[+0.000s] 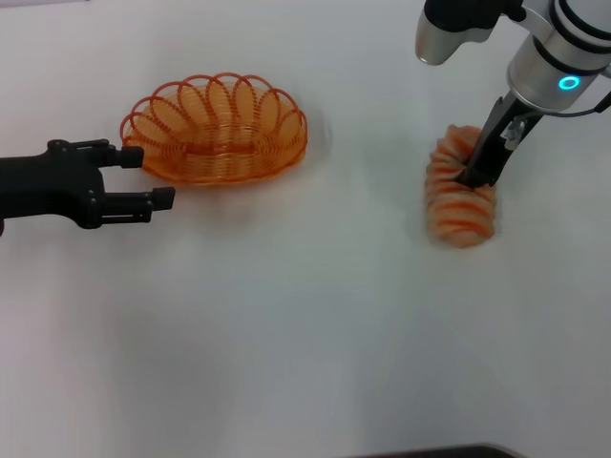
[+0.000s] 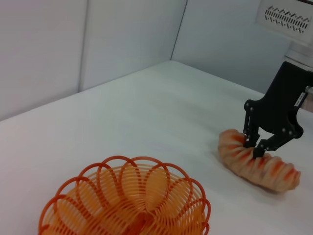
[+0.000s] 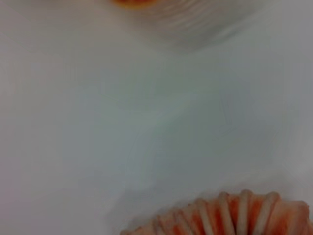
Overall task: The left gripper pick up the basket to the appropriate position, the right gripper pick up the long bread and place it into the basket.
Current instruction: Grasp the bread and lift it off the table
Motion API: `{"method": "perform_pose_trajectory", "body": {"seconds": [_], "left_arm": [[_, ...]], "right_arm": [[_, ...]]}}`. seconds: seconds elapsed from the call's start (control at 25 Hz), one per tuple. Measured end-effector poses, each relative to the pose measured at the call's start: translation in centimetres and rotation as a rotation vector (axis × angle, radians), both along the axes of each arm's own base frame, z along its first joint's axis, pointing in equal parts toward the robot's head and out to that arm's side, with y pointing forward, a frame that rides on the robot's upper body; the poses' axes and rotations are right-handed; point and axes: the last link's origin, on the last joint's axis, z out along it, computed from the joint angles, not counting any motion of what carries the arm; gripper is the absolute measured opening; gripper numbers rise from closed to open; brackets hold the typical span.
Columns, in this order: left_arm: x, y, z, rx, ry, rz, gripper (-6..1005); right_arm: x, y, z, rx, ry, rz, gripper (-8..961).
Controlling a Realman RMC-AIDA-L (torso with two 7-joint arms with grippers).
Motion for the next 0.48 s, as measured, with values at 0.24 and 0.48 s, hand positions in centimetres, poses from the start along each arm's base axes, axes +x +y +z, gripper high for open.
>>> {"method": "perform_pose_trajectory", "body": {"seconds": [0.24,0.48], "left_arm": [[0.1,-0.1,-0.2,-0.011,0.006,-0.005,793],[0.2,-0.1,-0.4,-0.025,0.014,-0.009,792]], "right_arm": [[0.0,0.0,0.0,0.001,0.011,-0.005,145],[-0.4,0.2,1.2,0.044,0.092,-0.033,146]]}}
